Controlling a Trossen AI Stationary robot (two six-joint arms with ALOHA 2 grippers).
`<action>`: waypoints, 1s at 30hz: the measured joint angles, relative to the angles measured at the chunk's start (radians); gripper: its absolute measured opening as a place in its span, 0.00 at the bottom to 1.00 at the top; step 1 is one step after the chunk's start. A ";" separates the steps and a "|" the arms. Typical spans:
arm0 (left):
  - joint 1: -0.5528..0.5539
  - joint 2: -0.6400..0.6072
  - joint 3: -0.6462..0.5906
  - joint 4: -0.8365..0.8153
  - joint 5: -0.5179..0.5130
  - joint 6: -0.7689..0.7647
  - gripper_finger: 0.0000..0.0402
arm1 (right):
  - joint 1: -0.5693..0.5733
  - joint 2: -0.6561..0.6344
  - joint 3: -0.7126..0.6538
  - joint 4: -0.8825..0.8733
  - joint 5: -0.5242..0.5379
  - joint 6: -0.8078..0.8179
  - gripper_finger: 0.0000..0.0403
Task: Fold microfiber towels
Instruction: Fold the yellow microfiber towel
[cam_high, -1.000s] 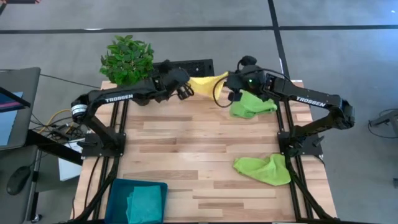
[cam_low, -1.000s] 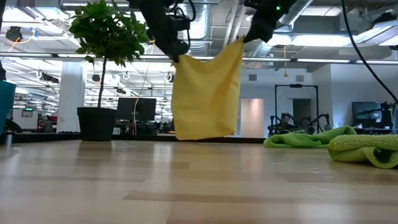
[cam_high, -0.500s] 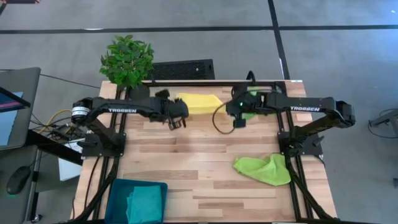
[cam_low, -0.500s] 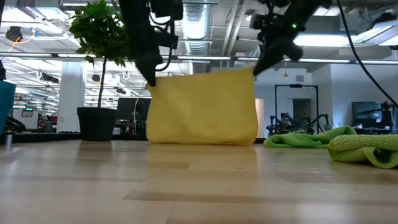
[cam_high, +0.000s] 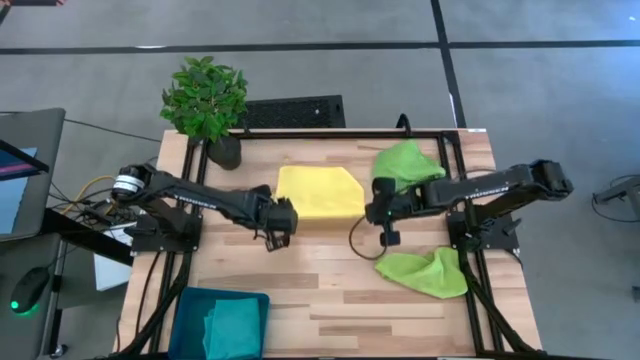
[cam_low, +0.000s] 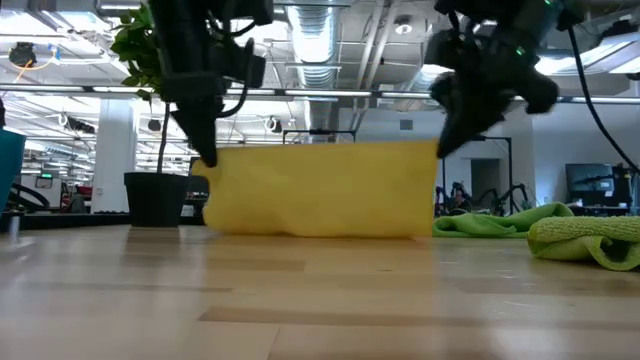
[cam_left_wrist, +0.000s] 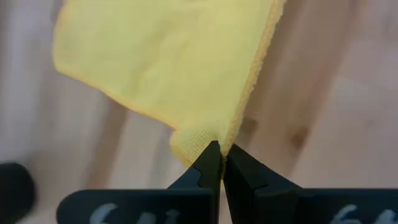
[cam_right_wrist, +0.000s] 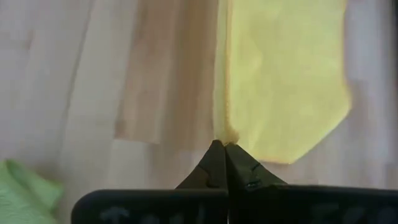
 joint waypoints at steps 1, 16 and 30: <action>-0.014 0.000 -0.011 0.008 0.010 -0.023 0.00 | 0.017 0.010 -0.016 0.014 -0.001 0.023 0.01; -0.116 0.000 -0.144 0.224 0.086 -0.168 0.00 | 0.113 0.231 -0.062 0.144 0.006 0.186 0.01; 0.036 0.000 -0.144 0.186 -0.104 -0.210 0.00 | -0.051 0.209 -0.060 0.192 0.192 0.120 0.01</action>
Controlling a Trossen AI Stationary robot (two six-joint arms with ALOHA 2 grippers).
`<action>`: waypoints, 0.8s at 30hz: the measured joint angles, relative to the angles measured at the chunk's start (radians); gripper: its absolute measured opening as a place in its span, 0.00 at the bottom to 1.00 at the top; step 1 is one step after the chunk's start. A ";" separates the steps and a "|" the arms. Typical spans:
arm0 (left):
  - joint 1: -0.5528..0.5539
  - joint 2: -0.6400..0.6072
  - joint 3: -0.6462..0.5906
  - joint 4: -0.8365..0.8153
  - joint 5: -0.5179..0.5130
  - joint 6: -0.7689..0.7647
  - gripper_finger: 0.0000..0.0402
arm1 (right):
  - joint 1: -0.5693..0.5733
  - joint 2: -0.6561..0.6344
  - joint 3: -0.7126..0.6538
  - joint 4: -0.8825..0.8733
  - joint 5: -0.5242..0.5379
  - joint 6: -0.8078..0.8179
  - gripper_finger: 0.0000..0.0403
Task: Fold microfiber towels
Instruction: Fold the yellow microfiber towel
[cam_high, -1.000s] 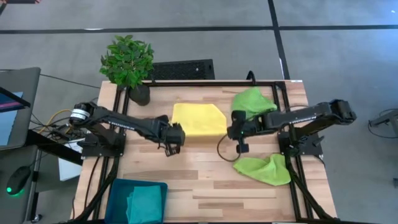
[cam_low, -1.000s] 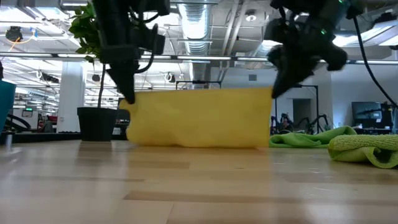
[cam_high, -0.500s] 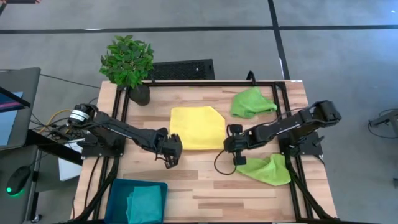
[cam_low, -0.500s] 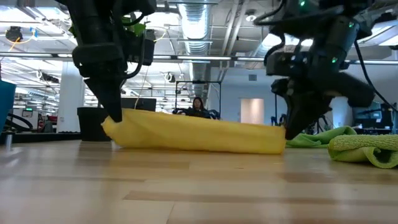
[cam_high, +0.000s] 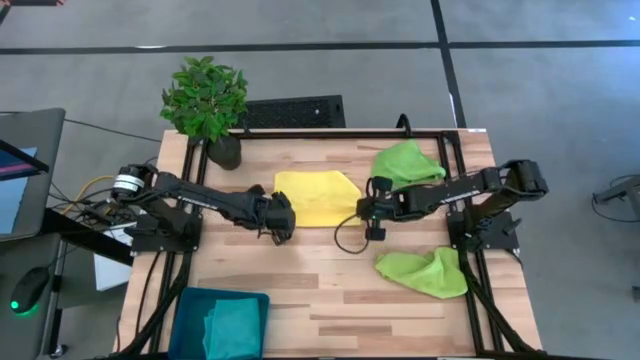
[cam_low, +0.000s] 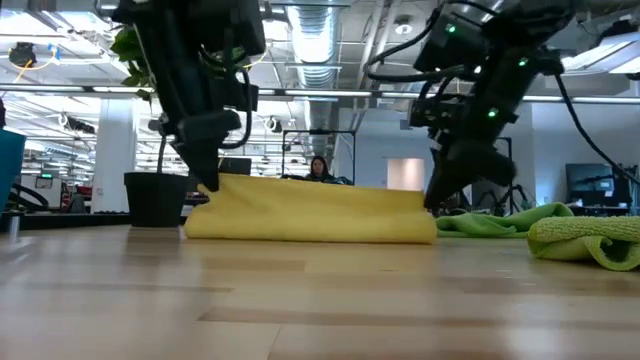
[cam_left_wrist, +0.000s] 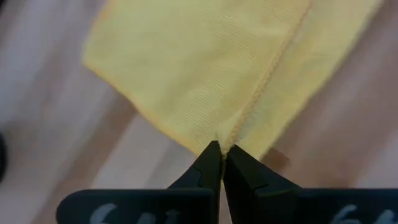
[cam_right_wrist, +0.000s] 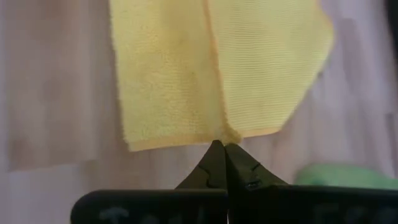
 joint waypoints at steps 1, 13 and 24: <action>0.015 0.000 0.000 0.000 -0.010 0.003 0.00 | -0.017 0.008 0.000 0.015 0.006 -0.007 0.01; 0.168 0.019 -0.001 0.014 -0.077 0.005 0.00 | -0.174 0.083 0.000 0.200 0.089 -0.153 0.01; 0.292 0.084 -0.009 0.118 -0.077 0.141 0.00 | -0.235 0.109 0.000 0.257 0.120 -0.191 0.01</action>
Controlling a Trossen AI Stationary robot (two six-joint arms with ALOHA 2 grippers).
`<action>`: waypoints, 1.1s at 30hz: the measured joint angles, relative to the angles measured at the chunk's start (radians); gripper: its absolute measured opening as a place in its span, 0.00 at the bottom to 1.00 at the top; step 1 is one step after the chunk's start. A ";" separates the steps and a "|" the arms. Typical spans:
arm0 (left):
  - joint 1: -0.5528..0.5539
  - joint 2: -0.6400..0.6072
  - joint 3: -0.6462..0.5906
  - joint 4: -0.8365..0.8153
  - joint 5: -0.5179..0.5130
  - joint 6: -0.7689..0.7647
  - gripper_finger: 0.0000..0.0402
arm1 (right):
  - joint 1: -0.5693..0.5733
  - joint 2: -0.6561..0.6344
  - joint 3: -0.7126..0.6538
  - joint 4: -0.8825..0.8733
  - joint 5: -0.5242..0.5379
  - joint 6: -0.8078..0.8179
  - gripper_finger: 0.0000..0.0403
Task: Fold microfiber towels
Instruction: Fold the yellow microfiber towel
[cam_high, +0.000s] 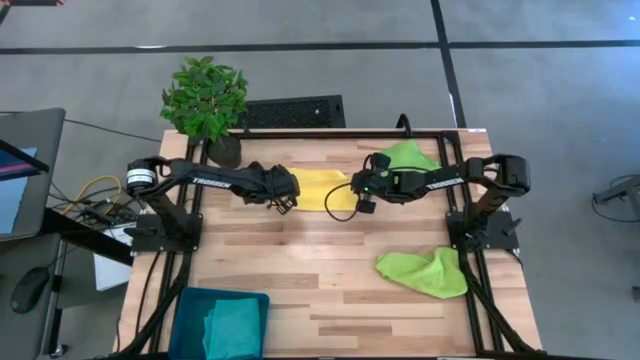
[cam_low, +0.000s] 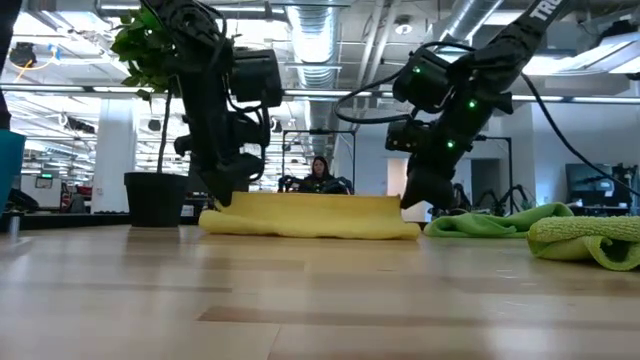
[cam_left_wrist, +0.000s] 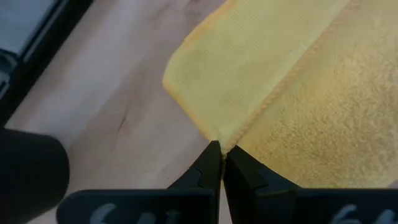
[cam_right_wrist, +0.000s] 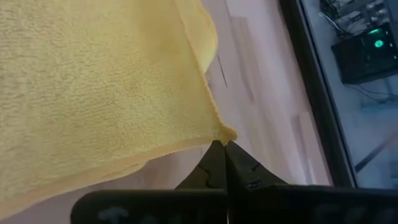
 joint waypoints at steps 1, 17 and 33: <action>0.007 0.000 0.001 0.009 0.000 0.009 0.00 | -0.005 0.000 0.000 0.002 0.003 0.000 0.01; 0.037 -0.001 0.001 0.041 -0.043 0.056 0.19 | -0.022 0.000 0.000 0.000 -0.016 -0.051 0.25; -0.119 -0.005 -0.003 -0.076 0.156 0.290 0.35 | 0.101 -0.115 0.068 -0.111 -0.153 0.114 0.57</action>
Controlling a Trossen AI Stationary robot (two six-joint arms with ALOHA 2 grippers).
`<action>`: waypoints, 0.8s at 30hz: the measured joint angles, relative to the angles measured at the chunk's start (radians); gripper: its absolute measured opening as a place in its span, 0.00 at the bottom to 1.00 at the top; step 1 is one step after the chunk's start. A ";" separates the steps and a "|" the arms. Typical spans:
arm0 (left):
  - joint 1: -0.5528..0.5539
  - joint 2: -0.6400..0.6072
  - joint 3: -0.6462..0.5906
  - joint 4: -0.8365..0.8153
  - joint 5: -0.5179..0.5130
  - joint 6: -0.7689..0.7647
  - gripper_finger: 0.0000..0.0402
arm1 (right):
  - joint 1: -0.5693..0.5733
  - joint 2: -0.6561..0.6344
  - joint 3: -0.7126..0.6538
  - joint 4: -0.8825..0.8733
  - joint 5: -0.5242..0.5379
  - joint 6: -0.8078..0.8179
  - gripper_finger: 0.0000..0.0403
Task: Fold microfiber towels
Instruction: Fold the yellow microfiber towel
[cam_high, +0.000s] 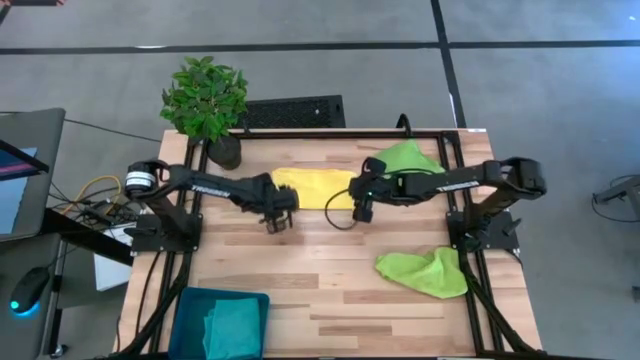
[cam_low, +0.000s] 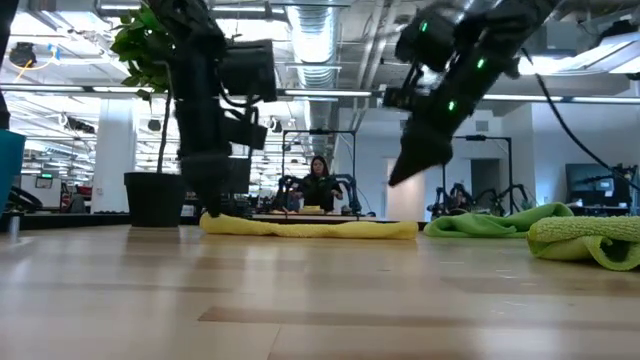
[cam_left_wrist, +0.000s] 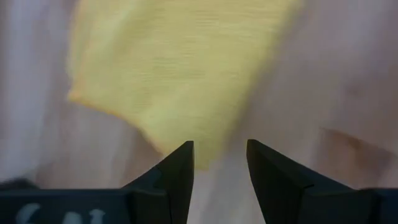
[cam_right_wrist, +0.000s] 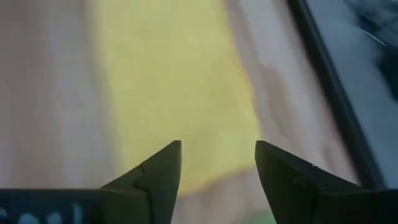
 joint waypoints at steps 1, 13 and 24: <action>-0.025 0.000 -0.004 0.000 -0.005 0.016 0.35 | 0.013 -0.011 0.000 0.000 -0.029 0.001 0.57; -0.125 0.002 -0.155 0.170 -0.249 0.114 0.35 | 0.095 0.017 0.000 -0.015 -0.045 0.000 0.57; -0.080 0.002 -0.160 0.236 -0.302 0.215 0.35 | 0.079 0.017 0.000 -0.015 -0.044 0.000 0.57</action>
